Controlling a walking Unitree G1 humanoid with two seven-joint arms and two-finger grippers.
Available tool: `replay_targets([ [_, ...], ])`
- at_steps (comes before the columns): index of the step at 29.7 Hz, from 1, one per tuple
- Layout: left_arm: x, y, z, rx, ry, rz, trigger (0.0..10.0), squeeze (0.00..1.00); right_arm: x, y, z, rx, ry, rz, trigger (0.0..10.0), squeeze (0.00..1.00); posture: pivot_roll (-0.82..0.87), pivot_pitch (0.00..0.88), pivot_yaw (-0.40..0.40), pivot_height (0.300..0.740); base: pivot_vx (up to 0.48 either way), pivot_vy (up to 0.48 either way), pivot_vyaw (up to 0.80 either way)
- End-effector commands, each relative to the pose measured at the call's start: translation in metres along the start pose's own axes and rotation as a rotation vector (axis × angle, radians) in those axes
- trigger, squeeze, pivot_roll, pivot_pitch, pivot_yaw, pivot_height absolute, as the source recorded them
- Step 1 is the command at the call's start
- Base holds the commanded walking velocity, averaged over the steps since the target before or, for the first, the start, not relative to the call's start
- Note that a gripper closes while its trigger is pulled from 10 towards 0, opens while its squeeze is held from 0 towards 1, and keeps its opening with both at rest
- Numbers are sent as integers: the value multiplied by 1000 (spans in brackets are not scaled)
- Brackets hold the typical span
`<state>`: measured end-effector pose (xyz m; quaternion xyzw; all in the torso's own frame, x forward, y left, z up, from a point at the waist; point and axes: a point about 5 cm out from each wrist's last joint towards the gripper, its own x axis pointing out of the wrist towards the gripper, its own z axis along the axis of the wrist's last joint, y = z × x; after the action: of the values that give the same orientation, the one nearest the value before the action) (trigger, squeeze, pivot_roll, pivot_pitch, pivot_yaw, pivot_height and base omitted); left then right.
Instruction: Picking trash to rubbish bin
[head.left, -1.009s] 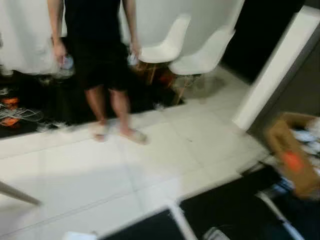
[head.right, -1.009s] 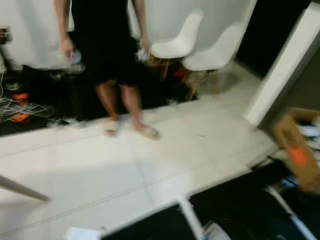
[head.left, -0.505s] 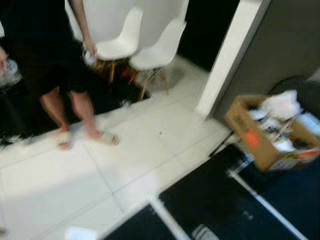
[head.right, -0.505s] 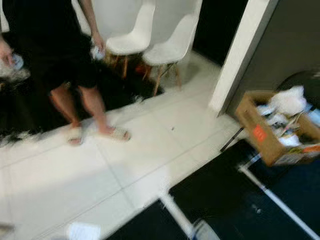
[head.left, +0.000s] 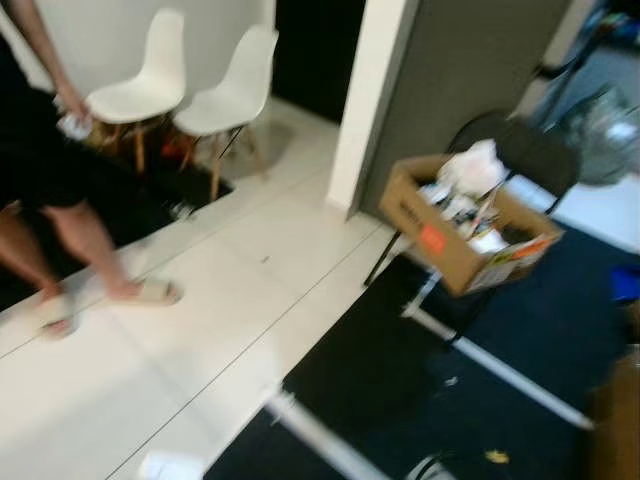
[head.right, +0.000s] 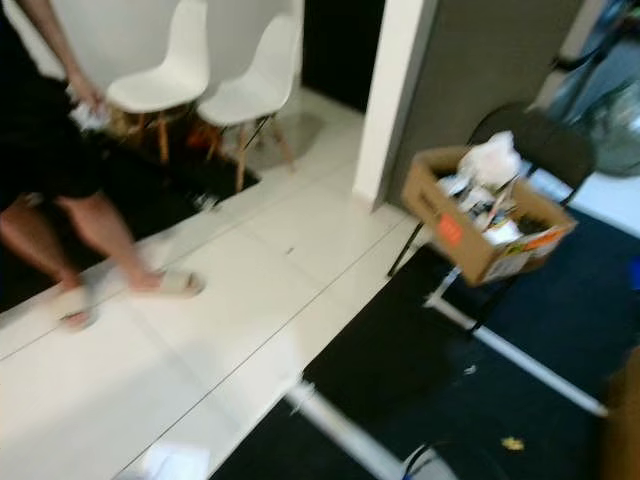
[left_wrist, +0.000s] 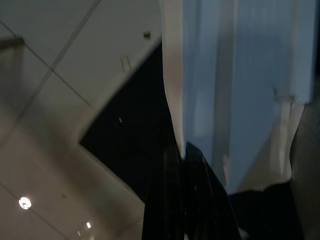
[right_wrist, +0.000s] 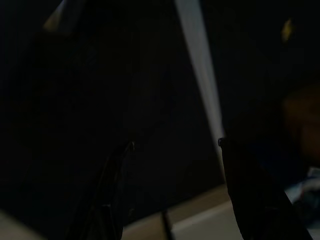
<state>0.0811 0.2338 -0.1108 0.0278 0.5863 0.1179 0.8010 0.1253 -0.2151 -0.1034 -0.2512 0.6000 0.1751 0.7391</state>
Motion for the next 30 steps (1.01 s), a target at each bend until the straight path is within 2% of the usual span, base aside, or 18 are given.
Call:
replay_targets([
  [1,0,-9,0,7,4,-28,10000,0,-1,-4,0,19,-6,-9,10000,0,156,0,-80,740,0,0,-738],
  [11,0,-9,2,-8,-3,-29,10000,0,1,9,17,21,-34,9,10000,0,158,0,-79,740,0,0,-738],
  [17,0,-9,3,-34,-9,-44,10000,0,1,5,18,23,-39,4,10000,0,160,0,-78,740,0,0,-744],
  [19,0,-10,3,-43,-11,-51,10000,0,-1,-3,16,25,-40,-8,10000,0,160,0,-78,740,0,0,0],
  [24,0,-9,5,-37,-18,-46,10000,0,-1,-6,15,25,-40,-10,10000,0,160,0,-78,740,103,0,0],
  [30,0,-7,4,-42,-17,-40,10000,0,1,5,23,36,-62,8,10000,0,160,0,-78,740,326,0,0],
])
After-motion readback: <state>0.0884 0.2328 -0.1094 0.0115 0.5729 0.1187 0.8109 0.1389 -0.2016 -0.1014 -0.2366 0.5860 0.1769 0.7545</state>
